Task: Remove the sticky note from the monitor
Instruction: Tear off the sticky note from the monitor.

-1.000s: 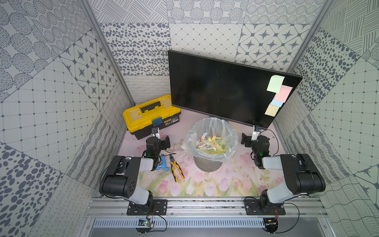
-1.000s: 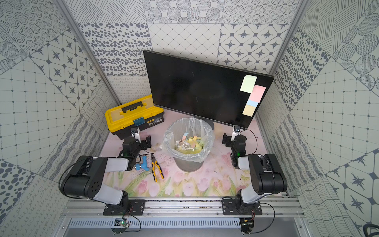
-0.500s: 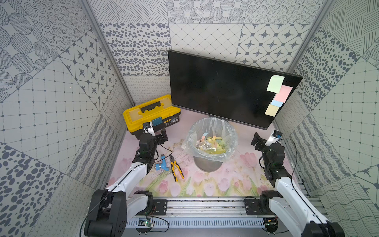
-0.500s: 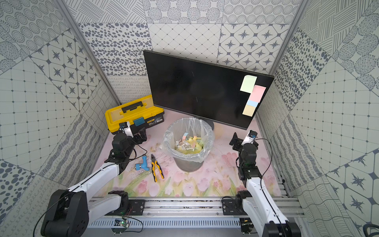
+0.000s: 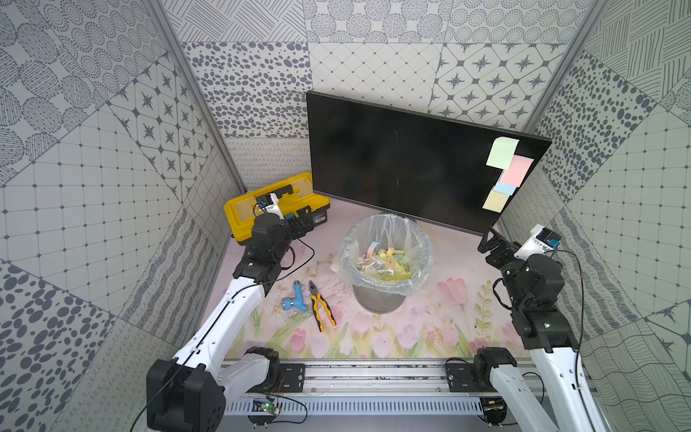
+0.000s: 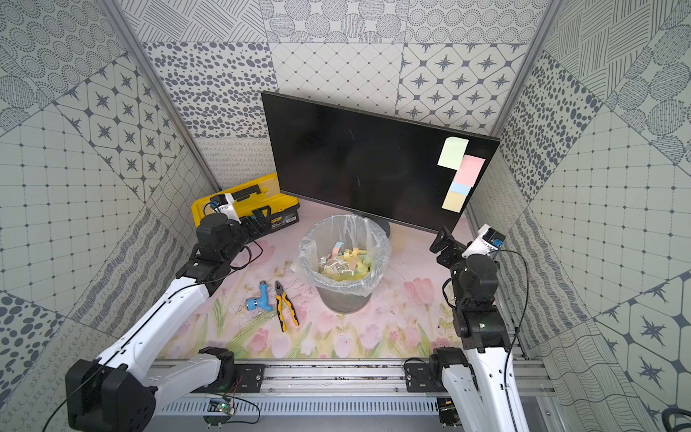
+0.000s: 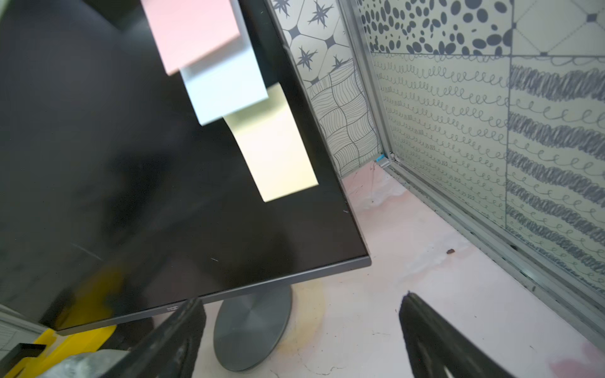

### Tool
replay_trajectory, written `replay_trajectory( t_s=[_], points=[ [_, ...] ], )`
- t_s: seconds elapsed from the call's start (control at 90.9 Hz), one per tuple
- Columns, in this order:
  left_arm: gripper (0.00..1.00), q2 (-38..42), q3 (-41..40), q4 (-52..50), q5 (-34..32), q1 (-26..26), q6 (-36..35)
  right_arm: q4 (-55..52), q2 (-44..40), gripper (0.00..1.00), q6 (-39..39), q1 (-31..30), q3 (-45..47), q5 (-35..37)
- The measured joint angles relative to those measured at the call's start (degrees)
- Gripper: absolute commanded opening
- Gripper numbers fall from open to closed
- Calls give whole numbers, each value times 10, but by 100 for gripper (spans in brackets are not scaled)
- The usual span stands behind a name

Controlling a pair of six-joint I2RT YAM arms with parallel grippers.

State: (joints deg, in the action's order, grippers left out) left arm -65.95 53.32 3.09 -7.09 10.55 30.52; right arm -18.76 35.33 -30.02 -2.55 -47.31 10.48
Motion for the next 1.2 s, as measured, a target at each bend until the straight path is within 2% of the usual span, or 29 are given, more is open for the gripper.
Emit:
replay_trajectory(
  t_s=[0.22, 0.462, 0.594, 0.638, 0.704, 0.781, 0.869, 0.99, 1.199],
  points=[
    [99, -66, 94, -66, 28, 56, 22, -29, 62, 97, -2, 0, -188, -35],
    [98, -94, 158, -136, 79, 68, 24, -100, 127, 97, 3, 10, -376, -88],
    [98, -104, 175, -172, 106, 70, 21, -148, 180, 96, -3, 54, -473, -157],
    [97, -107, 178, -184, 114, 70, 19, -159, 197, 92, -14, 86, -494, -193],
    [96, -109, 182, -201, 122, 71, 15, -172, 219, 87, -41, 145, -511, -259],
    [94, -113, 189, -220, 133, 71, 9, -187, 245, 86, -74, 218, -516, -335],
    [92, -118, 198, -237, 145, 71, 1, -196, 273, 83, -105, 272, -516, -392],
    [91, -127, 209, -260, 160, 71, -9, -189, 307, 75, -151, 300, -504, -452],
    [90, -135, 216, -287, 171, 71, -20, -142, 306, 67, -220, 302, -431, -525]
  ],
)
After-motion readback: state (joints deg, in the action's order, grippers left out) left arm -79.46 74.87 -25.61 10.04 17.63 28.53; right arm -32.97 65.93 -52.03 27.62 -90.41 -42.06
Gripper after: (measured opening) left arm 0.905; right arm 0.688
